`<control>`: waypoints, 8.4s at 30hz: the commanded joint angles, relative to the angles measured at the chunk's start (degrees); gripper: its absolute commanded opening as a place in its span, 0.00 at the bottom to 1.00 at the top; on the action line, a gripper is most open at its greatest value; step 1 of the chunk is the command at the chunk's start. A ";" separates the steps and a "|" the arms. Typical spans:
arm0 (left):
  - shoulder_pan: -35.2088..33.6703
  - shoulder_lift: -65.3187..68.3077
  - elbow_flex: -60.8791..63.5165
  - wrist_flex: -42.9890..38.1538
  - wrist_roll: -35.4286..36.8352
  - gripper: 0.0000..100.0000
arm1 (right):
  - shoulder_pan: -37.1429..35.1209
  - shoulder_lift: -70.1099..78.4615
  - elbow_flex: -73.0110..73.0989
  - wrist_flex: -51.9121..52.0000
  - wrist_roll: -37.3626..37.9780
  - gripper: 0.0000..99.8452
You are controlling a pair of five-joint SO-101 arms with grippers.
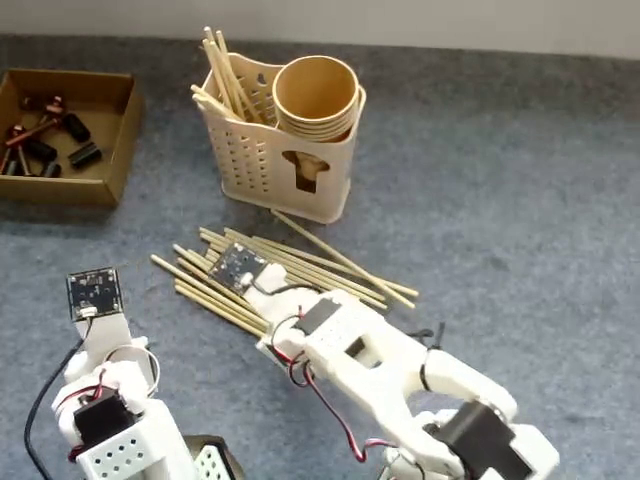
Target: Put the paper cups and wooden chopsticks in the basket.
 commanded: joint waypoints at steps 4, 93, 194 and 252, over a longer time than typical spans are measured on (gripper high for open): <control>-0.92 -0.22 -1.45 0.09 -0.44 0.01 | -0.66 3.47 -3.82 -1.36 -0.26 0.11; -0.92 -0.22 -0.40 -1.23 -0.44 0.01 | 2.86 -11.65 6.20 2.15 4.75 0.13; 8.31 -0.22 2.95 -4.40 -0.35 0.01 | 9.98 -38.02 -1.63 18.24 3.78 0.01; 4.35 -0.22 2.77 -4.48 -0.26 0.01 | 14.81 11.74 -45.05 -42.07 3.69 0.01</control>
